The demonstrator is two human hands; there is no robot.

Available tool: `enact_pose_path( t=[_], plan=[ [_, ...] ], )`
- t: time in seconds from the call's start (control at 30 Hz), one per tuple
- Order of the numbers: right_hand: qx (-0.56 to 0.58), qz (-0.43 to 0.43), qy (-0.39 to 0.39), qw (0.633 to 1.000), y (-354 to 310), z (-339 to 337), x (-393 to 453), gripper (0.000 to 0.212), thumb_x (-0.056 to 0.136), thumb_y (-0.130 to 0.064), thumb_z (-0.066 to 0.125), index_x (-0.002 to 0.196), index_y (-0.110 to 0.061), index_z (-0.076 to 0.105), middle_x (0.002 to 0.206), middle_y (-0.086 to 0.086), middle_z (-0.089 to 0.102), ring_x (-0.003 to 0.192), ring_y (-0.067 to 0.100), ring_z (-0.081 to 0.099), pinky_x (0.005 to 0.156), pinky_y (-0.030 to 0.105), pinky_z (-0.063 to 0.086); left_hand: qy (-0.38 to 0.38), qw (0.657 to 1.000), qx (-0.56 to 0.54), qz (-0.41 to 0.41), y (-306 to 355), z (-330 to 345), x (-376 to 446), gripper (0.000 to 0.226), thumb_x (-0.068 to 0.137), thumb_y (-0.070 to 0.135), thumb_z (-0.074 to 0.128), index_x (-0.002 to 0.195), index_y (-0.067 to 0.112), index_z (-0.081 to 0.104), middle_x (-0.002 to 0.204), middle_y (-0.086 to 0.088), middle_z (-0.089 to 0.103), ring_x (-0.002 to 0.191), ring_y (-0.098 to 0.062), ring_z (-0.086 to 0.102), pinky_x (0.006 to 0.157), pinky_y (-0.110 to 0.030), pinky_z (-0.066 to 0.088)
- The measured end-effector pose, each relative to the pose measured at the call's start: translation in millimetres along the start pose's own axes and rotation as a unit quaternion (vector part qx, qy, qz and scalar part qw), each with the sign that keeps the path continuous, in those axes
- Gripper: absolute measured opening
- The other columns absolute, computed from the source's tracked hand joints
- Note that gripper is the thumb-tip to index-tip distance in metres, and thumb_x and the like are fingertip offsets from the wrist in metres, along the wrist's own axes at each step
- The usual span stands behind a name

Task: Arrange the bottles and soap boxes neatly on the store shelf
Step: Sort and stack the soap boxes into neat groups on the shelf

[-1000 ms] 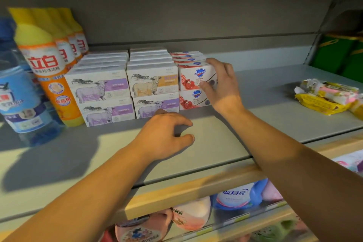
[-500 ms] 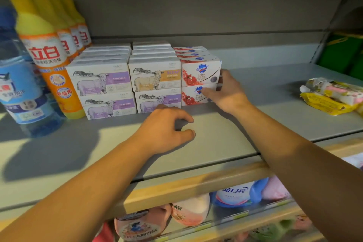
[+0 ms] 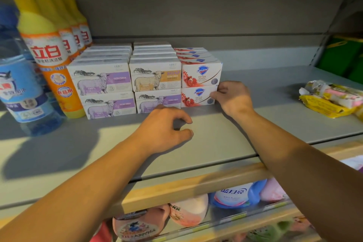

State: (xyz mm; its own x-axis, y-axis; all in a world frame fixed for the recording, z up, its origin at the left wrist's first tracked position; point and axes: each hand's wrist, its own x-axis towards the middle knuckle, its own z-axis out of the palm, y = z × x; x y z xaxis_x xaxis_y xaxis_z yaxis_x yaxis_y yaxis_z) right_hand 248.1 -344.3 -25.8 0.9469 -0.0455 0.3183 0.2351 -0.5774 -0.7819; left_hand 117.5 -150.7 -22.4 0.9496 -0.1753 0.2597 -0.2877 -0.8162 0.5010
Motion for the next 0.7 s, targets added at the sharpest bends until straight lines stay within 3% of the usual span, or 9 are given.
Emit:
enact_pose_path(
  t=[0.17,0.43,0.7],
  plan=[
    [0.020,0.001,0.008,1.000,3.1,-2.4,-3.3,0.014,0.079,-0.012,0.075,0.093,-0.014,0.076,0.096,0.000,0.076,0.067,-0.003,0.061,0.055,-0.002,0.039,0.003,1.000,-0.003,-0.007,0.3,-0.2,-0.3,0.028,0.079,0.035,0.074,0.107,0.030,0.071,0.111,0.011,0.069,0.115,-0.016,0.054,0.099,-0.032,0.043],
    [0.033,-0.004,0.011,0.999,3.9,-4.3,-7.0,0.015,0.080,-0.008,0.073,0.094,-0.012,0.076,0.082,-0.008,0.068,0.070,-0.002,0.061,0.059,-0.004,0.038,0.004,1.000,-0.011,-0.011,0.7,-1.4,-1.4,0.025,0.080,0.034,0.074,0.105,0.029,0.071,0.105,0.008,0.071,0.110,-0.015,0.056,0.097,-0.030,0.043],
    [0.039,-0.008,0.007,0.999,5.8,-4.4,-6.5,0.016,0.083,-0.008,0.072,0.097,-0.012,0.075,0.093,-0.001,0.073,0.078,0.004,0.065,0.061,-0.002,0.039,0.006,1.000,-0.010,-0.012,1.2,-1.1,-1.3,0.025,0.080,0.034,0.073,0.104,0.028,0.071,0.108,0.008,0.069,0.110,-0.014,0.056,0.096,-0.030,0.044]
  ],
)
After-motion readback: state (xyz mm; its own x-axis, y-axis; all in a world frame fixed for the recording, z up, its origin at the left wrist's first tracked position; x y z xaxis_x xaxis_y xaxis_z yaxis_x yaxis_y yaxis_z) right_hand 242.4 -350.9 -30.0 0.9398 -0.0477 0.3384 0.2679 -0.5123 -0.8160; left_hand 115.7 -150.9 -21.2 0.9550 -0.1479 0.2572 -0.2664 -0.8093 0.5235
